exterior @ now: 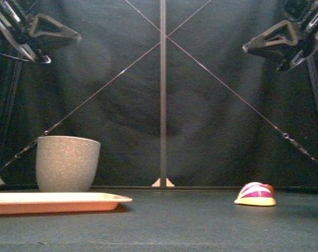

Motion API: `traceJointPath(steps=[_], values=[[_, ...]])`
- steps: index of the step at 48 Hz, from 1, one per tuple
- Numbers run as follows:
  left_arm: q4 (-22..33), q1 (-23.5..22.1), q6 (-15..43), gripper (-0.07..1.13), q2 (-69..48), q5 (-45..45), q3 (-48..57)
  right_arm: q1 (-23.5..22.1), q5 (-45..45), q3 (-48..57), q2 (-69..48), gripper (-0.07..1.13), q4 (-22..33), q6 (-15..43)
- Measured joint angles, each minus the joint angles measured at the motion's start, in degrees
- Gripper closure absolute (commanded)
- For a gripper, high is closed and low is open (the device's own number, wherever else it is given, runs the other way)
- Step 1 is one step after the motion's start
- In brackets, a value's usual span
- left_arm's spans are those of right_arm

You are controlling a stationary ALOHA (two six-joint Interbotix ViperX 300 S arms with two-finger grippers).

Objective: Pick the onion then place it in the grey bowl
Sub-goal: Pick the onion

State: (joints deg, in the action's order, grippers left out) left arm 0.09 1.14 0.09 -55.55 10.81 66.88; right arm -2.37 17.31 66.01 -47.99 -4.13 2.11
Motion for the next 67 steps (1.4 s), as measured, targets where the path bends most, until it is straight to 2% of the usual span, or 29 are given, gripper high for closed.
traceJointPath(steps=[4,8,12,17,24,31,35,45,51,58,67], values=[[0.00,0.00,0.00,0.94,0.00,0.00,0.00,-0.62,0.53,-0.53,1.41,0.17,-3.78,0.62],[0.09,0.00,0.00,0.94,0.00,-0.09,0.00,-1.14,0.79,-0.70,2.64,0.06,-8.35,1.05],[0.00,0.00,0.00,0.94,-0.09,0.00,0.00,-1.41,0.79,-0.70,4.04,0.04,-12.74,0.97],[0.09,0.00,0.00,0.94,-0.09,-0.09,0.00,-1.41,0.79,-0.70,5.98,0.04,-14.77,0.79],[0.09,0.00,0.00,0.94,-0.09,0.00,0.00,-0.79,0.53,-0.62,10.02,0.04,-14.68,0.97],[0.00,0.09,-0.09,0.94,-0.09,0.00,0.00,2.99,-2.11,-1.32,18.28,0.04,-14.77,1.05],[0.09,0.26,0.00,0.94,-0.09,-0.09,0.00,4.48,-6.50,-3.52,24.35,0.04,-14.33,0.97],[0.09,0.79,0.00,0.94,-0.09,-0.09,0.00,4.22,-21.45,-11.07,37.00,0.04,-13.10,0.97],[0.09,0.88,0.00,0.94,-0.09,0.00,0.00,3.87,-27.25,-15.38,43.15,0.04,-10.28,1.05],[0.09,0.97,0.00,0.94,-0.09,-0.09,0.44,3.52,-30.15,-18.19,47.72,0.04,-6.59,0.97],[0.09,1.05,0.00,0.94,-0.09,-0.09,0.88,2.99,-30.76,-20.13,49.75,0.04,-5.10,1.05]])
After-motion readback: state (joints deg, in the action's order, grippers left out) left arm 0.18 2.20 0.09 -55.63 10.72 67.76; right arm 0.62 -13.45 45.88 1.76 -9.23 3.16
